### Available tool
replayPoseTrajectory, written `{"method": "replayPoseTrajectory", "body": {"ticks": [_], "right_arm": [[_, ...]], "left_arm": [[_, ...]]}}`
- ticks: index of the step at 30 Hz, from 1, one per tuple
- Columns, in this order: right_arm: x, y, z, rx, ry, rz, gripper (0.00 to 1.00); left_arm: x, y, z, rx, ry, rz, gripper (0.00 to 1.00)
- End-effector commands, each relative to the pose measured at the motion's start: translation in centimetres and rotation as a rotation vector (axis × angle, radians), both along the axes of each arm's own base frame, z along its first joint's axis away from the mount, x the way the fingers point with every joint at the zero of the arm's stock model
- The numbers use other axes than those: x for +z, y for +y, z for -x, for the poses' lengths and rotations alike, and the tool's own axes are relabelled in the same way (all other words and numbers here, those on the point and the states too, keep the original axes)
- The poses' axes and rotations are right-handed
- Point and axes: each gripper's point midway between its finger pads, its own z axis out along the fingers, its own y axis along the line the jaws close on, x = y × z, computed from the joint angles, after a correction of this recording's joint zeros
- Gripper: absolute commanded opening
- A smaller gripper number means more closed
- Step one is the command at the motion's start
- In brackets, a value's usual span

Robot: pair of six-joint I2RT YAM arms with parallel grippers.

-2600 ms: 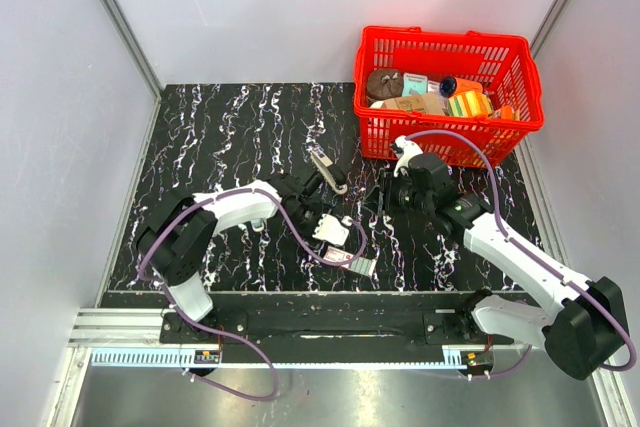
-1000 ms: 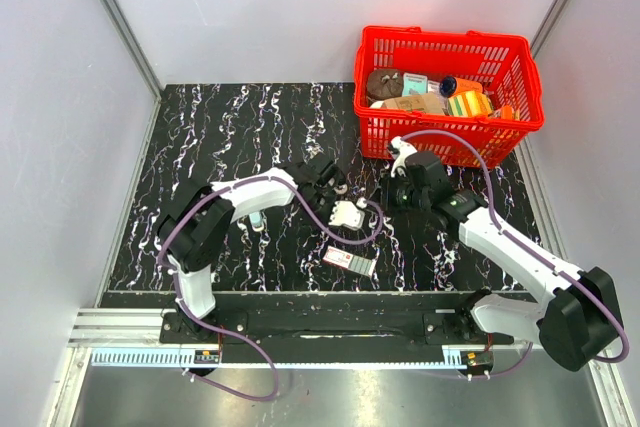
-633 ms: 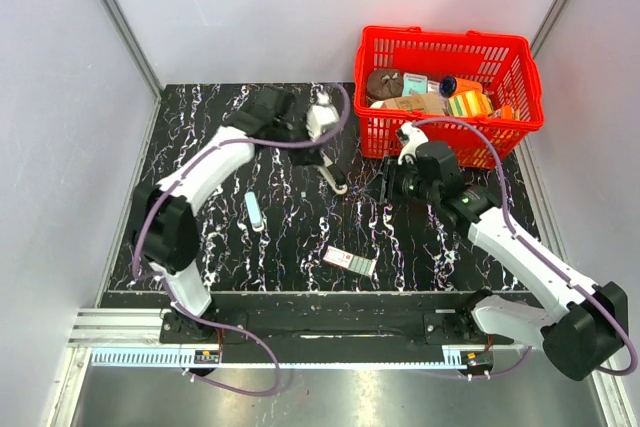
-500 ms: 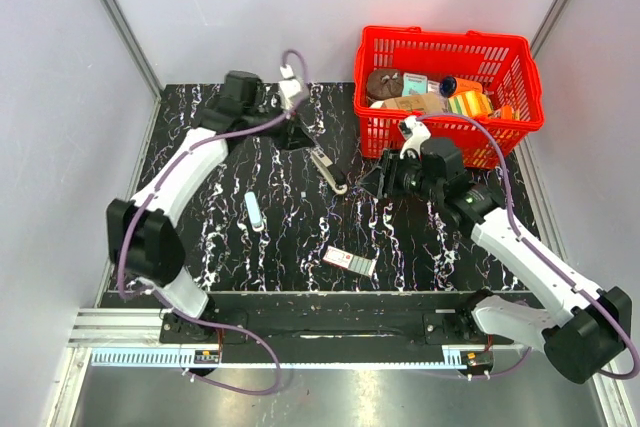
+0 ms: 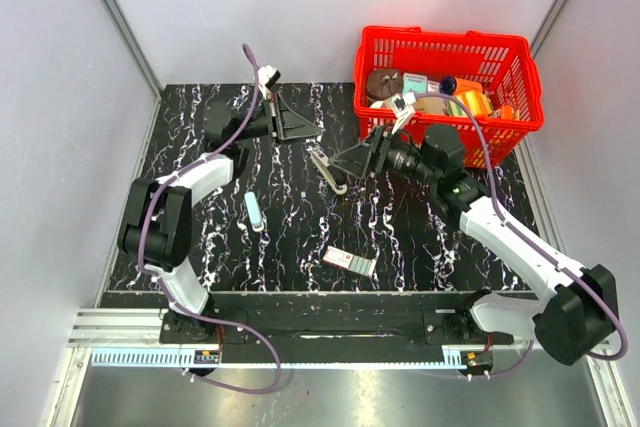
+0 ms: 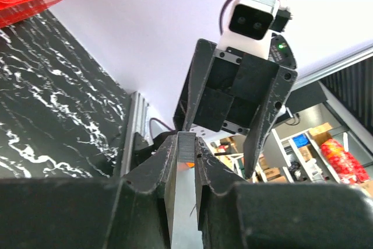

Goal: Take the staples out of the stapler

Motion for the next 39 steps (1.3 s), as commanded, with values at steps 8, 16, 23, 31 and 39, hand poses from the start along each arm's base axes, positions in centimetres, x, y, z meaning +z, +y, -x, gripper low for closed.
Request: {"method": "replayPoseTrajectory", "body": {"ticks": [8, 16, 23, 31, 39], "right_arm": [[5.7, 1.8, -1.7, 0.044, -0.123, -0.136, 0.67], [6.9, 2.7, -3.0, 0.053, -0.135, -0.167, 0.59], [6.4, 3.5, -3.0, 0.085, -0.114, -0.167, 0.47], [5.7, 4.1, -1.9, 0.106, -0.105, -0.144, 0.43], [5.4, 4.0, -1.9, 0.098, -0.102, -0.142, 0.34]], "left_arm": [[7.0, 1.5, 6.0, -0.02, -0.322, 0.207, 0.11], [6.5, 1.2, 5.9, -0.017, -0.324, 0.202, 0.11], [6.5, 1.1, 5.4, -0.002, -0.329, 0.205, 0.1], [6.6, 1.2, 4.4, 0.028, -0.34, 0.203, 0.09], [6.6, 1.3, 4.2, 0.029, -0.343, 0.205, 0.08]]}}
